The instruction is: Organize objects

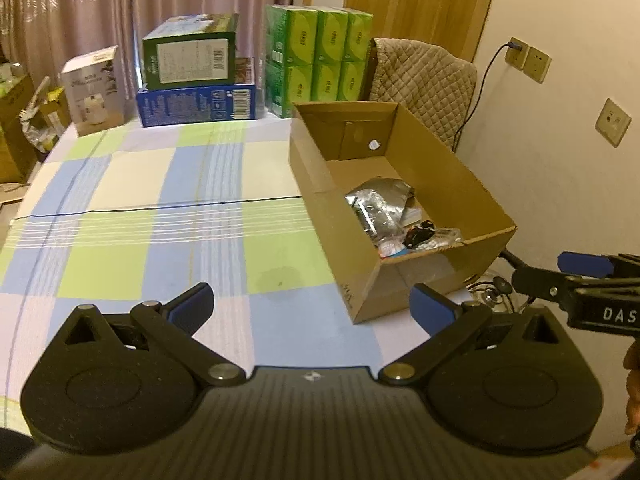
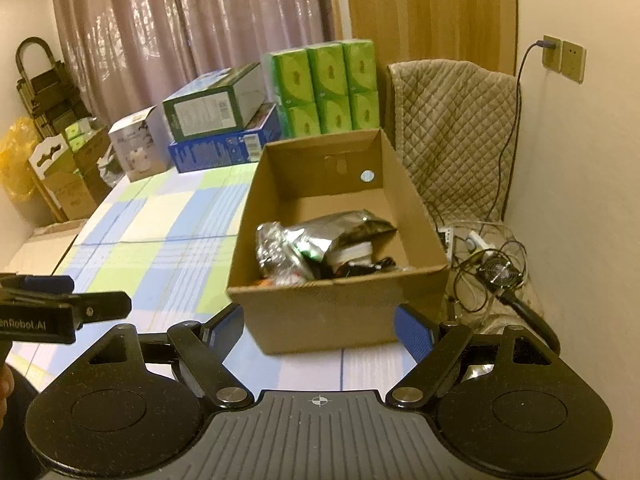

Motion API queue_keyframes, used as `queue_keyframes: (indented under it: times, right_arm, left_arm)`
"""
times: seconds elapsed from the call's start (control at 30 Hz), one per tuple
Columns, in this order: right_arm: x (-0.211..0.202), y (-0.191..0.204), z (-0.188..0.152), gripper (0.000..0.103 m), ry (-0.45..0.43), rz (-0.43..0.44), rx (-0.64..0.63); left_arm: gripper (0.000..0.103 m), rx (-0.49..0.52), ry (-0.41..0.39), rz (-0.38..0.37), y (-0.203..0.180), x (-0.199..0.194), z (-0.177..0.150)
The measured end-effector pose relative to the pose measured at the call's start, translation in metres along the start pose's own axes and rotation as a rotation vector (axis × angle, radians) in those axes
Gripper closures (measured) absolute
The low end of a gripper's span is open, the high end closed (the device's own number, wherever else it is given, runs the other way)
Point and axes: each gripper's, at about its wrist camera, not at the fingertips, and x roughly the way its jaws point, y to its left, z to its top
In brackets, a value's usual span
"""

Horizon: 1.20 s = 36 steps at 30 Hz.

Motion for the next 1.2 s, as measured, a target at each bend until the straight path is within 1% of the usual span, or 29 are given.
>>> queue_keyframes:
  times: [0.23,0.57,0.8,1.2]
  right_arm:
    - [-0.008,0.017,-0.010,0.024,0.014,0.000,-0.031]
    - [-0.015,0.028,-0.017,0.024,0.024,0.022,-0.032]
    - [-0.014,0.031,-0.019,0.024,0.036,0.016,-0.037]
    - [-0.007,0.031,-0.026,0.024,0.064,0.025,-0.024]
  left_arm:
    - [0.001,-0.007,0.016,0.006,0.004,-0.013,-0.016]
    - [0.001,-0.023,0.030,0.047,0.009,-0.024,-0.035]
    - [0.001,-0.043,0.045,0.046,0.011,-0.025,-0.040]
    - [0.001,-0.049,0.032,0.075,0.011,-0.025,-0.042]
